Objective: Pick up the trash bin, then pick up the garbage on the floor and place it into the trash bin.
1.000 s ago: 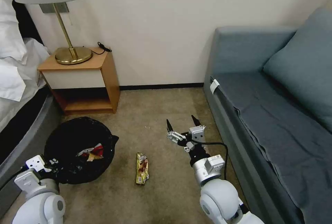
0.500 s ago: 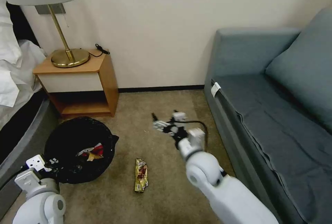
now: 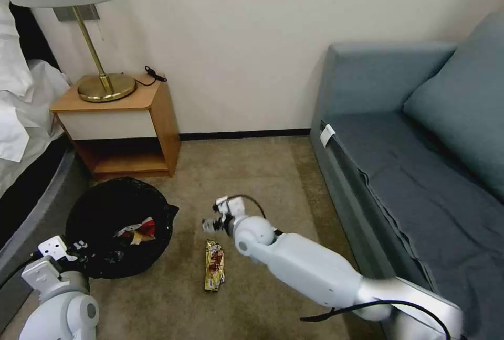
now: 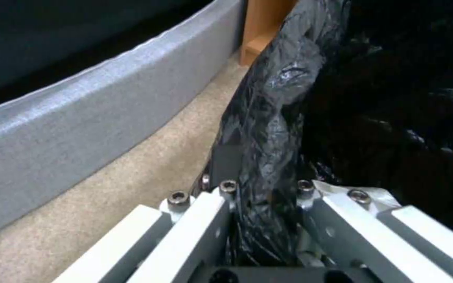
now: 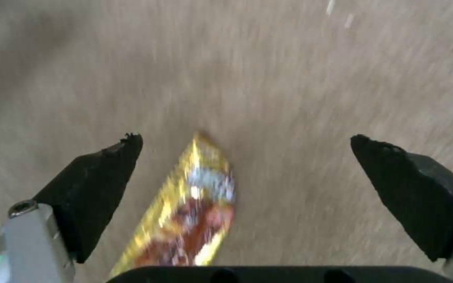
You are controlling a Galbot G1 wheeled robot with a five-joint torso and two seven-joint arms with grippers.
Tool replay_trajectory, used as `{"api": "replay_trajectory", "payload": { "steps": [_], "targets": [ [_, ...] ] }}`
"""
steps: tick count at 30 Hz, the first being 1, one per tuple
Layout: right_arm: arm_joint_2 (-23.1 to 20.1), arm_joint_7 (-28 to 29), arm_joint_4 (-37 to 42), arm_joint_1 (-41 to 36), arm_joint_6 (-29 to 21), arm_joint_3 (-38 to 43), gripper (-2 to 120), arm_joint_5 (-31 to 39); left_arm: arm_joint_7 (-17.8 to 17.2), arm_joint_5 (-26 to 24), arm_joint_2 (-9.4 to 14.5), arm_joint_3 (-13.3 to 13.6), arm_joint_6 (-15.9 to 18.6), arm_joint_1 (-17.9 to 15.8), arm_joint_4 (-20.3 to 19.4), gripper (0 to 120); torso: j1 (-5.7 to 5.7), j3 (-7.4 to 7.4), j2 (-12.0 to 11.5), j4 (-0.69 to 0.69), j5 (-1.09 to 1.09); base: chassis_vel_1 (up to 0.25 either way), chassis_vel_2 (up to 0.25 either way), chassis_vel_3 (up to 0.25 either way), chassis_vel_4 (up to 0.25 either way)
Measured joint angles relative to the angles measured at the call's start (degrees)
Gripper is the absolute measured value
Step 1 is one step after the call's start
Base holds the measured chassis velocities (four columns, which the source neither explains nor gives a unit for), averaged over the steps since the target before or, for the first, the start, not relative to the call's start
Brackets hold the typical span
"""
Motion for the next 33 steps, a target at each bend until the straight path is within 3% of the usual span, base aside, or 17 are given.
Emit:
{"api": "replay_trajectory", "payload": {
  "steps": [15,33],
  "targets": [
    [5.7,-3.6,-8.4,-3.6,2.5,-8.4,100,-4.7,0.0,0.4,0.0,-0.3,-1.5,1.1,-0.3,3,0.00,-0.01,0.0,0.00,0.00,0.000,0.000,0.000,0.000],
    [7.2,-6.5,-14.4,-3.9,4.9,-9.7,100,-9.7,0.1,1.1,0.0,0.2,-1.9,1.3,-0.7,3,0.00,-0.01,0.0,0.00,0.01,0.000,0.000,0.000,0.000]
  ]
}}
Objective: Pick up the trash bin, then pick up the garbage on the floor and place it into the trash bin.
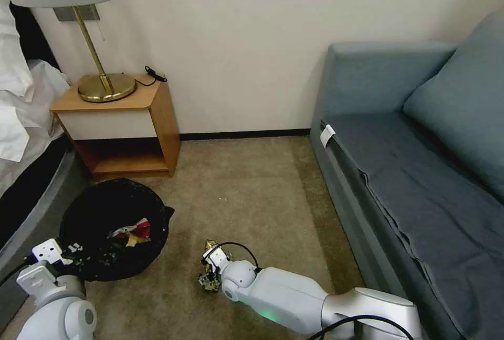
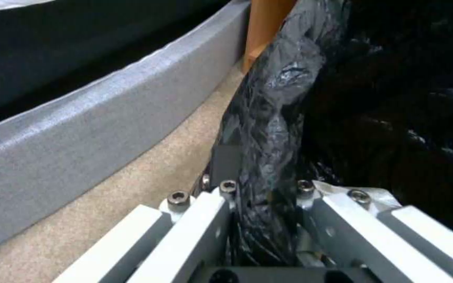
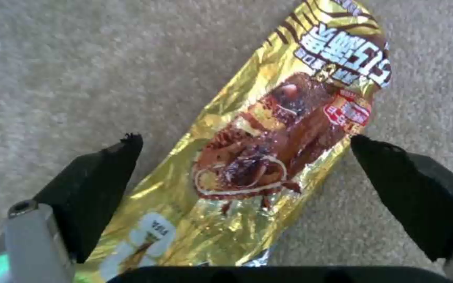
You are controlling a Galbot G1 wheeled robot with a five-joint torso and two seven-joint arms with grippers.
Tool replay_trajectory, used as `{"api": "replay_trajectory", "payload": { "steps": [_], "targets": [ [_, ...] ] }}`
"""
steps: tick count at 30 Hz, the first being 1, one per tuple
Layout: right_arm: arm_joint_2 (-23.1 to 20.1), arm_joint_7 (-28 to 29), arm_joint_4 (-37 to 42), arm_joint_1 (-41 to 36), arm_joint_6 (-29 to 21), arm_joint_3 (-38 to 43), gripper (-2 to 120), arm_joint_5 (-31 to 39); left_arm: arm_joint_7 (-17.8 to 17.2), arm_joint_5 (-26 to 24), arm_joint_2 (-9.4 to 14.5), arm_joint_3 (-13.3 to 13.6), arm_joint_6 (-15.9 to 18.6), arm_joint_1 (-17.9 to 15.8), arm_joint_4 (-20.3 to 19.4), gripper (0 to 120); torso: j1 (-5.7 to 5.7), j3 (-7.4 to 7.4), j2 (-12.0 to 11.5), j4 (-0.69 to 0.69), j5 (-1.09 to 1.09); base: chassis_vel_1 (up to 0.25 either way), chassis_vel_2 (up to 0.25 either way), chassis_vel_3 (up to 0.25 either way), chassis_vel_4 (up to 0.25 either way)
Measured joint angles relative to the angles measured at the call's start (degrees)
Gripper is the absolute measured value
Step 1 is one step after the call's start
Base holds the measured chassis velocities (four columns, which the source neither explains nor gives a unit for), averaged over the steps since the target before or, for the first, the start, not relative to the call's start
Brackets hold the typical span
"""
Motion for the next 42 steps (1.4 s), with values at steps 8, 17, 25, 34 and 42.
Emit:
{"api": "replay_trajectory", "payload": {
  "steps": [8,17,25,34,42],
  "targets": [
    [0.4,-0.7,-1.5,0.2,0.6,-0.4,100,-0.9,0.2,0.2,0.0,0.0,-0.4,0.0,0.1,3,0.00,0.00,0.0,0.00,0.00,0.000,0.000,0.000,0.000],
    [0.6,-1.2,-2.7,0.0,1.3,-0.5,100,-2.0,0.4,0.5,0.0,0.1,-1.0,0.1,0.1,3,0.00,0.00,0.0,0.00,0.00,0.000,0.000,0.000,0.000],
    [-0.3,-1.8,-2.4,-0.1,2.3,-0.6,99,-2.3,0.4,0.5,0.0,0.0,-1.2,0.0,0.1,3,0.00,0.00,0.0,0.00,0.00,0.000,0.000,0.000,0.000],
    [-1.0,-3.5,-2.2,-0.1,3.6,-0.7,70,-2.9,0.5,0.7,0.0,0.1,-1.3,-0.3,0.1,3,0.00,0.00,0.0,0.00,0.01,0.000,0.000,0.000,0.000],
    [-1.1,-3.9,-2.1,-0.4,4.2,-0.7,41,-3.6,0.6,0.9,0.0,0.3,-1.4,-0.4,0.4,3,0.00,0.00,0.0,0.01,0.01,0.000,0.000,0.000,0.000]
  ]
}}
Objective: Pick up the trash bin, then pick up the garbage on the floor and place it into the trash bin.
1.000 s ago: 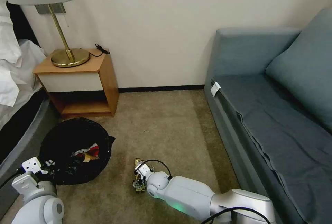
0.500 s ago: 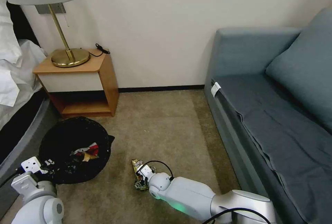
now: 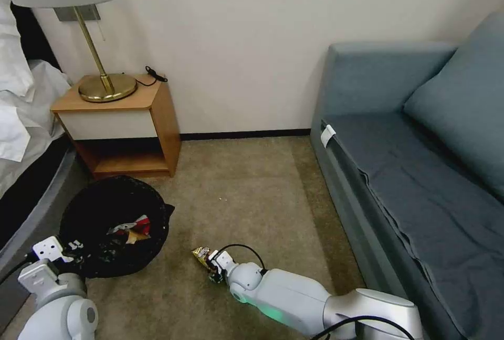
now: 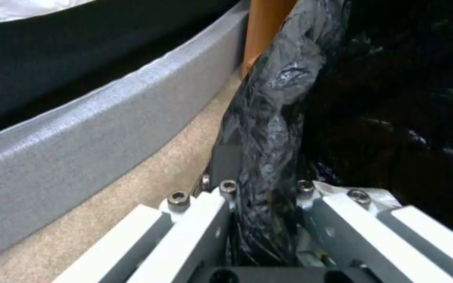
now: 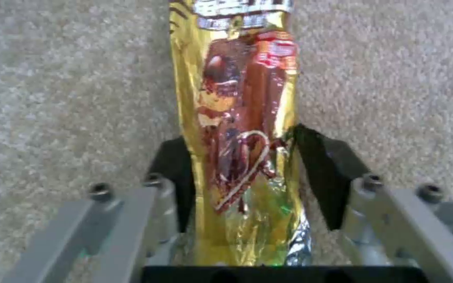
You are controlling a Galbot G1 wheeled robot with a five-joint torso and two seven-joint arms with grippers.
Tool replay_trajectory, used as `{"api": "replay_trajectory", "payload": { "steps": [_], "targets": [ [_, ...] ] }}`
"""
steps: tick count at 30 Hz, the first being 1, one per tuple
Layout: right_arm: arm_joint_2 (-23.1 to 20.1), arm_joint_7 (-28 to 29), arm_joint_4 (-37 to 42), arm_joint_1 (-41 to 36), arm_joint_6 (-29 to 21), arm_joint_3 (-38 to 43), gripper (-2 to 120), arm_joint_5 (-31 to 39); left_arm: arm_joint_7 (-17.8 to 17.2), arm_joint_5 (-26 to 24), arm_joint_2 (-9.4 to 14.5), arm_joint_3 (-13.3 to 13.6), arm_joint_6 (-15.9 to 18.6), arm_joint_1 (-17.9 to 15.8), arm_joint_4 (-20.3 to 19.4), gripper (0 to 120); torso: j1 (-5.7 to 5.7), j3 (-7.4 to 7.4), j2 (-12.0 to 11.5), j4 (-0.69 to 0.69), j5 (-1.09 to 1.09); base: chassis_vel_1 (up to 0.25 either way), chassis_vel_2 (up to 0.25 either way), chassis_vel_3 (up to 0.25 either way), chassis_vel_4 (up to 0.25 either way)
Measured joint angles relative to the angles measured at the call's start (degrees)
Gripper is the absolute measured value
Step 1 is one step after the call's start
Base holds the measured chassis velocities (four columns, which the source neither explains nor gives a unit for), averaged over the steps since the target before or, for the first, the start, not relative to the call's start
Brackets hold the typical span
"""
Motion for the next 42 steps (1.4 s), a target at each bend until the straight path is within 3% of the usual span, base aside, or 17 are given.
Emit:
{"api": "replay_trajectory", "payload": {
  "steps": [9,12,20,31,37,42],
  "targets": [
    [-0.8,-0.1,0.0,0.0,0.9,0.0,6,-1.0,0.2,0.3,0.0,0.2,-0.3,-0.1,0.4,3,0.00,0.00,0.0,-0.02,-0.03,0.000,0.000,0.000,0.000],
    [-1.0,-0.1,0.1,0.0,1.1,0.0,0,-1.0,0.2,0.3,0.0,0.2,-0.3,-0.1,0.4,3,0.00,0.00,0.0,-0.02,-0.02,0.000,0.000,0.000,0.000],
    [-3.0,0.6,3.9,0.4,1.3,0.8,0,0.3,0.2,0.3,0.0,0.2,-0.3,-0.1,0.4,3,0.00,0.00,0.0,-0.01,-0.02,0.000,0.000,0.000,0.000],
    [-10.8,4.7,27.6,5.4,-0.6,9.1,0,8.7,0.2,-0.1,0.0,1.2,0.3,0.1,0.7,3,0.00,0.00,0.0,-0.02,-0.01,0.000,0.000,0.000,0.000],
    [-9.2,9.1,36.9,8.9,-1.8,14.5,0,15.3,0.2,-0.2,0.0,1.8,0.5,0.1,1.1,3,0.00,0.00,0.0,-0.01,-0.01,0.000,0.000,0.000,0.000],
    [-6.0,13.2,41.7,9.7,-0.8,13.6,0,18.6,0.1,-0.1,0.0,2.1,0.9,0.0,1.1,3,0.00,0.00,0.0,0.00,-0.02,0.000,0.000,0.000,0.000]
  ]
}}
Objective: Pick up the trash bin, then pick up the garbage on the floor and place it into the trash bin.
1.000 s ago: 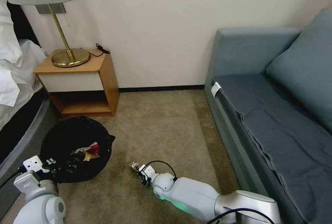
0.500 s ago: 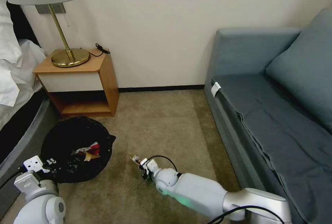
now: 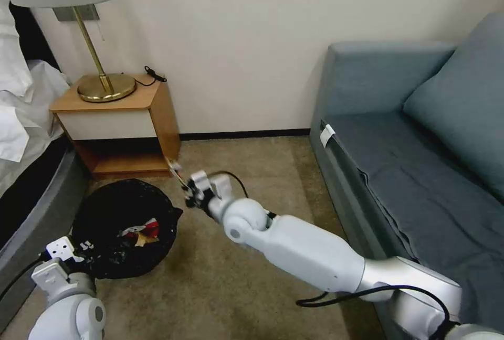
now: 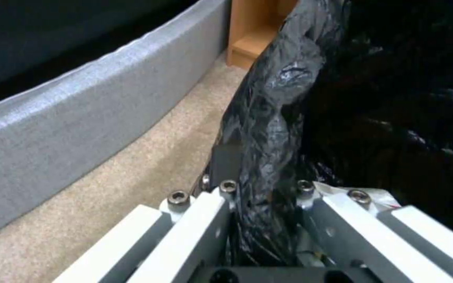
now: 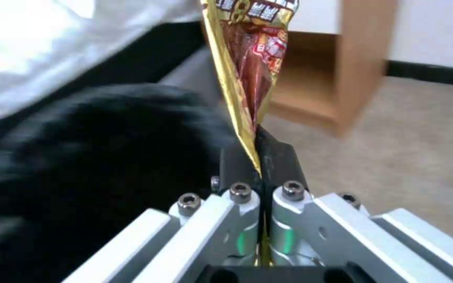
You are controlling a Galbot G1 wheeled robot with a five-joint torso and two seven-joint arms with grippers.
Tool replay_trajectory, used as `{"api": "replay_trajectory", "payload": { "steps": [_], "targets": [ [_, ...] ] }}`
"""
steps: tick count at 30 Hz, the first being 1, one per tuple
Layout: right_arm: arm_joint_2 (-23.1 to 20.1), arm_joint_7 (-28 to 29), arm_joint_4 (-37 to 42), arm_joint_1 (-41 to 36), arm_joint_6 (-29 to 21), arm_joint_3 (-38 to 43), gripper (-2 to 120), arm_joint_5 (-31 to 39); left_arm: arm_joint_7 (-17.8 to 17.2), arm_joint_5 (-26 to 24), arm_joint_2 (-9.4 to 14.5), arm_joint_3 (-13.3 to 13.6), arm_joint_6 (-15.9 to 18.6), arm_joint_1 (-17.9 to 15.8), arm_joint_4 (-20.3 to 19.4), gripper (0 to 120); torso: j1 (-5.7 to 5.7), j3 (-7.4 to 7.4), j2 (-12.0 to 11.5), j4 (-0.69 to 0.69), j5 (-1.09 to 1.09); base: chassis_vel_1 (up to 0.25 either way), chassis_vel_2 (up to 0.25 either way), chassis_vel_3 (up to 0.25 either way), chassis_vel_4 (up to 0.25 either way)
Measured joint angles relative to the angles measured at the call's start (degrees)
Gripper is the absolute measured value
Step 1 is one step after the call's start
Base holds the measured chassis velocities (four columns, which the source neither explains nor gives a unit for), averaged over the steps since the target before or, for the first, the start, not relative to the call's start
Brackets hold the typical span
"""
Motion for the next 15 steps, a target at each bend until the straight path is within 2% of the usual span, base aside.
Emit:
{"api": "replay_trajectory", "payload": {
  "steps": [3,4,5,11,14,15],
  "targets": [
    [3.4,2.3,0.1,-1.2,2.1,-3.3,0,0.5,-0.1,0.1,0.0,0.5,0.1,-0.1,0.0,3,0.00,0.00,0.0,0.00,0.00,0.000,0.000,0.000,0.000],
    [6.9,3.4,-2.6,-2.9,3.4,-6.2,0,0.1,-0.3,0.3,0.0,1.1,0.1,0.0,-0.1,3,0.00,0.00,0.0,0.01,-0.01,0.000,0.000,0.000,0.000],
    [7.8,3.6,-3.4,-3.3,3.6,-7.0,0,-0.1,-0.4,0.3,0.0,1.2,0.1,0.1,-0.3,3,0.00,0.00,0.0,0.01,-0.01,0.000,0.000,0.000,0.000],
    [9.4,4.0,-5.8,-4.2,3.5,-9.1,1,-1.2,-0.9,-0.3,0.0,1.5,0.3,0.3,-1.0,3,0.00,0.00,0.0,0.00,-0.01,0.000,0.000,0.000,0.000],
    [9.0,3.9,-5.8,-4.3,3.0,-9.2,8,-1.5,-1.1,-0.7,0.0,1.5,0.5,0.4,-1.3,3,0.00,0.00,0.0,0.00,0.00,0.000,0.000,0.000,0.000],
    [8.8,3.9,-5.8,-4.4,2.9,-9.2,14,-1.7,-1.2,-0.9,0.0,1.5,0.6,0.3,-1.4,3,0.00,0.00,0.0,-0.01,0.00,0.000,0.000,0.000,0.000]
  ]
}}
